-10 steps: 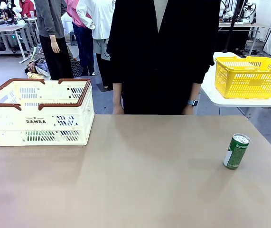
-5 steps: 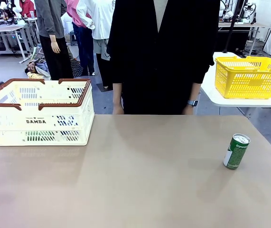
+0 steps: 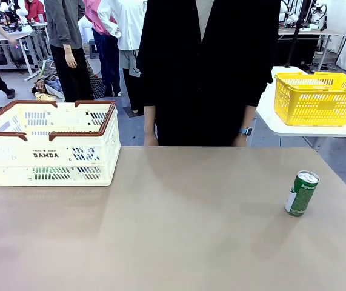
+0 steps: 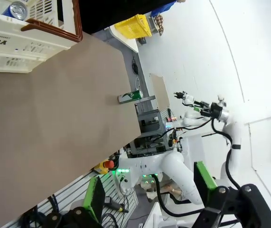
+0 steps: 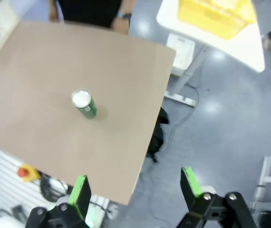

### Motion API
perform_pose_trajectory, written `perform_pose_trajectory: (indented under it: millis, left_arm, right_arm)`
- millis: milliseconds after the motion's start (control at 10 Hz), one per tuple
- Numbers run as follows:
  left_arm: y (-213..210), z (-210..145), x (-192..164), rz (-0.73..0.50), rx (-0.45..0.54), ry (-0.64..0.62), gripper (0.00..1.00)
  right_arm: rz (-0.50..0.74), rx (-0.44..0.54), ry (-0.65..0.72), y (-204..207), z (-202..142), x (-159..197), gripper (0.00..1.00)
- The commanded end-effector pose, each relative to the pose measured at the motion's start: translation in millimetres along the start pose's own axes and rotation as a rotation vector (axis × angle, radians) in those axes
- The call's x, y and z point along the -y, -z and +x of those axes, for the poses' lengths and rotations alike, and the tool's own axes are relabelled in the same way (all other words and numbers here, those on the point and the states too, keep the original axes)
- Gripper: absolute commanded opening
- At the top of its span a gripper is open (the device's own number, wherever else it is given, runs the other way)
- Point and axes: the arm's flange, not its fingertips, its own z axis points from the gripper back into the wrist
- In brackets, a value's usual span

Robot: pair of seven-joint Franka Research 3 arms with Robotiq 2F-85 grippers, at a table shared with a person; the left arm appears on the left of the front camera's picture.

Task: Place the drinks into the Shopping basket.
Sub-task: Pick up one drink and place it into the Shopping basket.

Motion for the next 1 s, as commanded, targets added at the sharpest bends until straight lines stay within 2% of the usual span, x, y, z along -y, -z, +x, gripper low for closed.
perform_pose_trajectory:
  millis: [0, 200, 400, 500, 600, 700, 900]
  left_arm:
    - [-0.4, 0.1, 1.0, -0.02, 0.002, 0.013, 1.0]
    - [-0.4, 0.1, 1.0, -0.02, 0.002, 0.013, 1.0]
    - [-0.4, 0.1, 1.0, -0.02, 0.002, 0.013, 1.0]
    - [-0.4, 0.1, 1.0, -0.02, 0.002, 0.013, 1.0]
    - [-0.4, 0.1, 1.0, -0.02, 0.002, 0.013, 1.0]
    - [-0.4, 0.1, 1.0, -0.02, 0.002, 0.013, 1.0]
    - [-0.4, 0.1, 1.0, -0.02, 0.002, 0.013, 1.0]
  right_arm:
    - [-0.222, -0.248, -0.343, 58.6, 71.8, -50.9, 1.0]
    - [-0.29, -0.28, -0.51, 111.3, 99.9, -94.4, 1.0]
    - [-0.299, -0.297, -0.563, 144.5, 102.8, -119.3, 1.0]
    - [-0.249, -0.29, -0.509, 148.3, 96.4, -121.8, 1.0]
    - [-0.2, -0.23, -0.4, 139.7, 89.1, -112.5, 1.0]
    - [-0.259, -0.333, -0.589, 151.6, 107.1, -130.6, 1.0]
    - [-0.259, -0.333, -0.589, 151.6, 107.1, -130.6, 1.0]
